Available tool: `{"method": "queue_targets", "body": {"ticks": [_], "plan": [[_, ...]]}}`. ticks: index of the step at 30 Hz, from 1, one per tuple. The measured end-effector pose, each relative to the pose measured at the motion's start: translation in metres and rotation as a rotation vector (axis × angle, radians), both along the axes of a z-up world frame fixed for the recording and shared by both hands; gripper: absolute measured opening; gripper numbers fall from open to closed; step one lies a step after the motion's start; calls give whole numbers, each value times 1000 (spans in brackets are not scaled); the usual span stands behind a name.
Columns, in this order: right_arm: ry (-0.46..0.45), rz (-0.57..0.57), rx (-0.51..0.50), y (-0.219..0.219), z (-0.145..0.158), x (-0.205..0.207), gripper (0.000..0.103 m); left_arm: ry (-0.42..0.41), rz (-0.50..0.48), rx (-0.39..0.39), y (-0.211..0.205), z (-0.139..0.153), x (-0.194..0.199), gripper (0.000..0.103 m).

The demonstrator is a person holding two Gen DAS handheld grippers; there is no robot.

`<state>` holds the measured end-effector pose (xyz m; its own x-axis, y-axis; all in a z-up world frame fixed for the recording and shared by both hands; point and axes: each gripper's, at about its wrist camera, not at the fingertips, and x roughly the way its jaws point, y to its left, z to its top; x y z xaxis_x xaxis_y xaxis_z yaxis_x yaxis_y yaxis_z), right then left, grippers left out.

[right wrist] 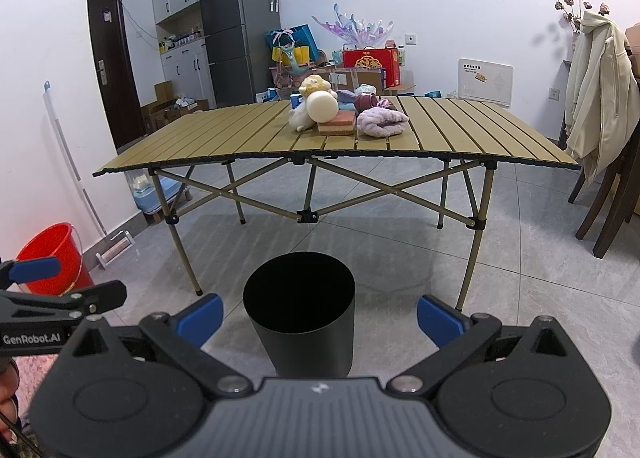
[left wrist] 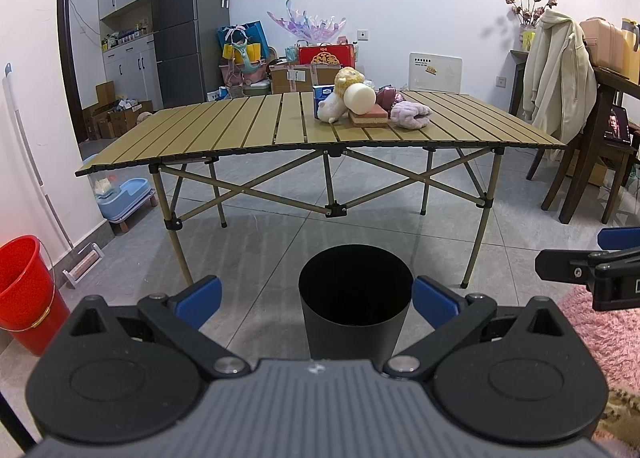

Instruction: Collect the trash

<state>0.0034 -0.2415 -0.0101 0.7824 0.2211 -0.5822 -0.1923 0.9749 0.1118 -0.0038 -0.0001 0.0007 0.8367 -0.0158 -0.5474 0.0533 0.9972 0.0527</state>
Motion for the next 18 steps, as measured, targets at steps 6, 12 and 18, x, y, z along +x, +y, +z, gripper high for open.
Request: {"method": "queue_targets", "body": {"ticks": [6,12,18], "plan": [[-1,0,0,0,0,0,103,-1,0,0,0,0,0,103],[-2,-1,-1,-1,1,-1,103,-1,0,0,0,1,0,103],[-5,-1,-2,-1,3,-1,103,-1,0,0,0,1,0,103]]}}
